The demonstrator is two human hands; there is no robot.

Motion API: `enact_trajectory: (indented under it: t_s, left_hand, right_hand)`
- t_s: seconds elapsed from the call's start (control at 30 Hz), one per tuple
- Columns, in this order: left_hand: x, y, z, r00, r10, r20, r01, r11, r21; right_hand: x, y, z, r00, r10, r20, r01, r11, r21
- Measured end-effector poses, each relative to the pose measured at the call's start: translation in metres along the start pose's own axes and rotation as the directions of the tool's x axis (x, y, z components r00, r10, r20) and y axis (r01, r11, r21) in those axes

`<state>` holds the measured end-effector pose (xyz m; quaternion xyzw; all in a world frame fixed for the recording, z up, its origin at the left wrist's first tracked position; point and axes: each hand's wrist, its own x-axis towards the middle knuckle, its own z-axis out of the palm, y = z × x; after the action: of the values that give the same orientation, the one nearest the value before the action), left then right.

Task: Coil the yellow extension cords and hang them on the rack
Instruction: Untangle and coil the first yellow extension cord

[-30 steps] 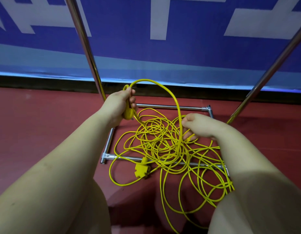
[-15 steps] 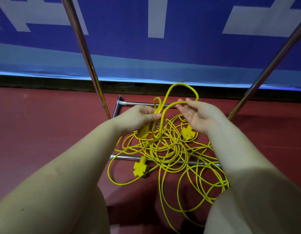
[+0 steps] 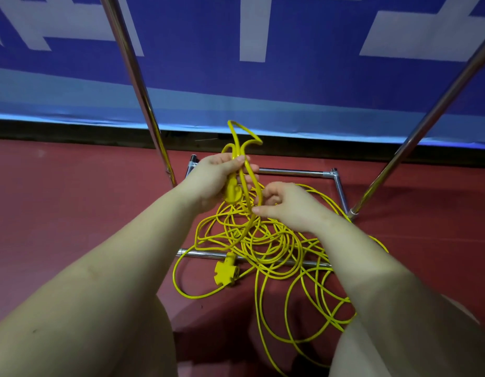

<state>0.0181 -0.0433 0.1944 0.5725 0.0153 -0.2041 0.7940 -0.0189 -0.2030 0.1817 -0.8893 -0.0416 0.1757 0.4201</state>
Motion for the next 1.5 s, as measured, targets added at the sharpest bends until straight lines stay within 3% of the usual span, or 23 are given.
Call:
enact_trajectory:
  t_s: [0.1, 0.2, 0.3, 0.4, 0.47, 0.57, 0.63, 0.7, 0.8, 1.0, 1.2, 1.33, 1.43, 1.5]
  left_hand:
    - [0.002, 0.002, -0.005, 0.998, 0.001, -0.06, -0.001, 1.0, -0.004]
    - [0.006, 0.005, -0.013, 0.992, -0.011, -0.124, 0.015, 0.999, 0.035]
    - [0.005, 0.007, -0.028, 0.986, -0.031, -0.163, 0.073, 0.963, 0.258]
    - [0.003, 0.006, -0.041, 0.987, -0.014, -0.158, 0.122, 0.706, 0.698]
    - [0.003, 0.005, -0.044, 0.991, -0.011, -0.131, 0.115, 0.56, 0.82]
    - [0.005, 0.003, -0.045, 0.994, -0.015, -0.108, 0.102, 0.49, 0.866]
    - [0.005, 0.001, -0.046, 0.996, -0.042, -0.082, 0.092, 0.549, 0.831]
    - [0.005, 0.0, -0.043, 0.996, -0.072, -0.05, 0.086, 0.707, 0.702]
    - [0.001, 0.002, -0.032, 0.992, -0.122, 0.042, 0.084, 0.857, 0.508]
    - [-0.007, 0.0, -0.016, 0.957, -0.236, 0.167, 0.134, 0.874, 0.467]
    - [-0.01, -0.006, -0.009, 0.931, -0.293, 0.218, 0.157, 0.86, 0.485]
    - [-0.006, -0.005, -0.008, 0.942, -0.261, 0.21, 0.145, 0.883, 0.446]
    - [0.0, -0.001, -0.018, 0.975, -0.183, 0.123, 0.126, 0.92, 0.372]
    - [0.003, 0.0, -0.024, 0.985, -0.158, 0.071, 0.121, 0.921, 0.369]
  right_hand:
    - [0.004, 0.002, 0.001, 0.995, -0.014, -0.097, 0.013, 1.0, -0.014]
    - [0.007, 0.003, -0.002, 0.976, 0.006, -0.219, 0.022, 0.992, 0.123]
    - [0.007, 0.006, -0.011, 0.861, 0.013, -0.509, 0.112, 0.97, 0.215]
    - [0.005, 0.01, -0.023, 0.758, -0.047, -0.651, 0.083, 0.996, 0.025]
    - [0.003, 0.011, -0.025, 0.774, -0.072, -0.629, 0.01, 0.995, -0.102]
    - [0.003, 0.01, -0.024, 0.836, -0.071, -0.544, -0.059, 0.974, -0.218]
    - [0.003, 0.007, -0.022, 0.891, -0.067, -0.449, -0.044, 0.972, -0.233]
    - [0.002, 0.005, -0.02, 0.933, -0.057, -0.356, -0.027, 0.974, -0.227]
    - [0.003, 0.003, -0.016, 0.944, -0.045, -0.326, -0.025, 0.978, -0.205]
    - [0.005, 0.002, -0.017, 0.933, -0.03, -0.36, -0.03, 0.987, -0.158]
    - [-0.001, -0.003, -0.017, 0.969, -0.115, -0.219, 0.083, 0.985, -0.15]
    - [0.002, 0.001, -0.019, 0.951, -0.076, -0.299, 0.031, 0.988, -0.153]
    - [0.004, 0.011, -0.027, 0.974, 0.006, -0.227, -0.044, 0.985, -0.164]
    - [0.006, 0.014, -0.029, 0.977, 0.014, -0.214, -0.027, 0.998, -0.057]
